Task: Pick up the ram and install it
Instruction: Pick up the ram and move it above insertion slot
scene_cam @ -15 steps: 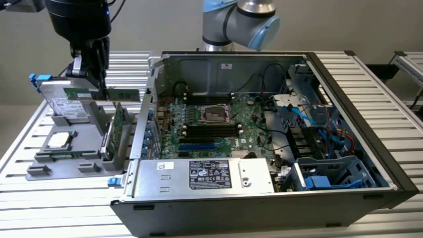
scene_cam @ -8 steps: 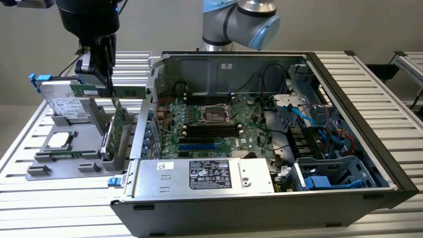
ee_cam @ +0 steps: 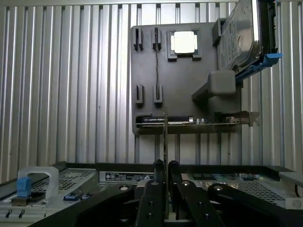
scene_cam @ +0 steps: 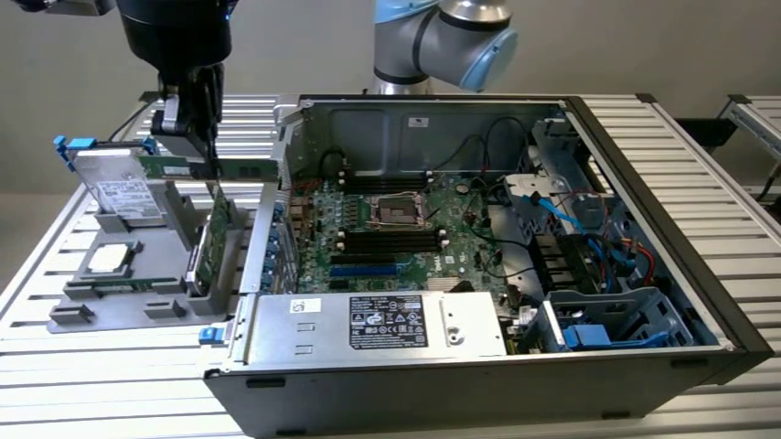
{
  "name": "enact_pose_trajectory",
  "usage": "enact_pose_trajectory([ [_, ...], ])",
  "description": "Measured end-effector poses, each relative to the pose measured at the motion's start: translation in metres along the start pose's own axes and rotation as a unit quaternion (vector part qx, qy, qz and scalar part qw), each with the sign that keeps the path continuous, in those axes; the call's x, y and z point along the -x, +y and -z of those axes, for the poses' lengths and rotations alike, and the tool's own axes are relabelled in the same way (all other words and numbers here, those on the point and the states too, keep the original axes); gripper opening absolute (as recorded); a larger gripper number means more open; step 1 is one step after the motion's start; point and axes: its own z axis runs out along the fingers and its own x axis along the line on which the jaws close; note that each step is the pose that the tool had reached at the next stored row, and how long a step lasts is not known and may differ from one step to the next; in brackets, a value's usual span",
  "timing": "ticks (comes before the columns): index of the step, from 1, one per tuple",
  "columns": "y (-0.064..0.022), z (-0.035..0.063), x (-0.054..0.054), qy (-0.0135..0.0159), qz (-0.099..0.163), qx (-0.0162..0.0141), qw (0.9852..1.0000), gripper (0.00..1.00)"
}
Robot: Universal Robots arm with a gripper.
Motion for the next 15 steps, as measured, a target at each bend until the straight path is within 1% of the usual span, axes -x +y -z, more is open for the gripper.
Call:
enact_pose_trajectory([
  [15, -0.0673, 0.0084, 0.001, 0.0001, 0.002, -0.0002, 1.0, 0.16],
])
